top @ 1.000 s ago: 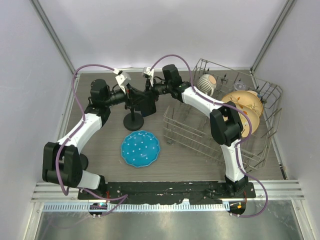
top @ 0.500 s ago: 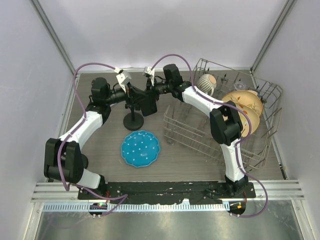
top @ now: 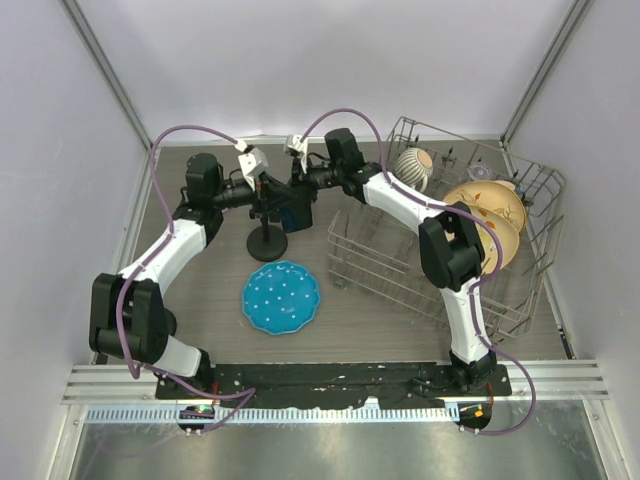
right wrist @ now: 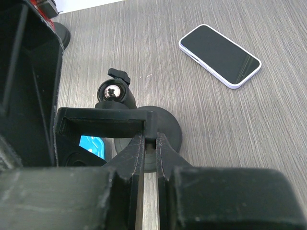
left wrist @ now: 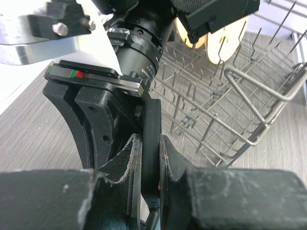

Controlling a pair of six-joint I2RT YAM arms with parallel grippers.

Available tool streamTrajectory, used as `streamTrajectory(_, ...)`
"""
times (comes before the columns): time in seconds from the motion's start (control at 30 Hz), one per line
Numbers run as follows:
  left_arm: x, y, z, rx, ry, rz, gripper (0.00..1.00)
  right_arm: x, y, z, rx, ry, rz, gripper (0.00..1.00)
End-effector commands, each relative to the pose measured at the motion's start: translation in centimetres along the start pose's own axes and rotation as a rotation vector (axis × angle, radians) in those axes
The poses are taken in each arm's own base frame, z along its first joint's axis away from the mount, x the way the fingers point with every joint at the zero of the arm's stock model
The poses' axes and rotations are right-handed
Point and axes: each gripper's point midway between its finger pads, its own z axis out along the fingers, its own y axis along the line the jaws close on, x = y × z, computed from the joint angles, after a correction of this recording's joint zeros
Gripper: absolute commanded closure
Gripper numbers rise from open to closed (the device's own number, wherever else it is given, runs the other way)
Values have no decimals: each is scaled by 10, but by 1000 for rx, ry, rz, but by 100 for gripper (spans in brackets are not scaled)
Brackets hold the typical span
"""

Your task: Place the phone on the phone stand

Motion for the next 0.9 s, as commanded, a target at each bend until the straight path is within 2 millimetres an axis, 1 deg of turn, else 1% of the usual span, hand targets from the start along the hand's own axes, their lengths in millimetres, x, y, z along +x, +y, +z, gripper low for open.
streamTrajectory(0.0,4,44,-10,-175,45,191,100,-21,39,14,-137,-24,-34,99)
streamTrajectory(0.13,3,45,-13,-169,37,201,100,-17,40,12,-145,-9,-46,99)
streamTrajectory(0.2,1,51,-21,-203,29,211,100,-15,41,12,-149,-4,-48,99)
streamTrajectory(0.23,-5,54,-23,-217,9,230,100,-15,41,11,-146,-4,-52,100)
streamTrajectory(0.3,-7,59,-30,-248,-11,215,100,-14,39,11,-136,0,-53,99)
streamTrajectory(0.4,-15,60,-33,-267,-24,235,100,-9,34,12,-109,12,-46,99)
streamTrajectory(0.43,-15,63,-35,-294,-21,234,100,-11,30,10,-89,7,-46,99)
streamTrajectory(0.5,-13,64,-39,-318,-16,234,100,-9,22,9,-49,-11,-49,99)
streamTrajectory(0.53,-16,67,-44,-351,-15,244,100,-10,17,8,-16,-19,-24,99)
streamTrajectory(0.57,-13,66,-45,-361,-12,235,100,-12,13,7,10,-33,-35,99)
streamTrajectory(0.6,-13,67,-47,-374,-15,236,100,-17,9,6,33,-53,-48,99)
streamTrajectory(0.63,-19,65,-48,-385,-34,231,100,-18,2,5,75,-61,-25,99)
streamTrajectory(0.67,-20,63,-49,-388,-41,224,100,-20,0,5,87,-80,-38,99)
streamTrajectory(0.73,-31,60,-50,-394,-73,230,100,-21,-3,3,98,-90,-32,99)
streamTrajectory(0.8,-37,58,-51,-404,-95,202,100,-23,-1,3,87,-94,-35,99)
streamTrajectory(0.87,-47,52,-49,-375,-125,191,100,-22,2,3,72,-90,-39,99)
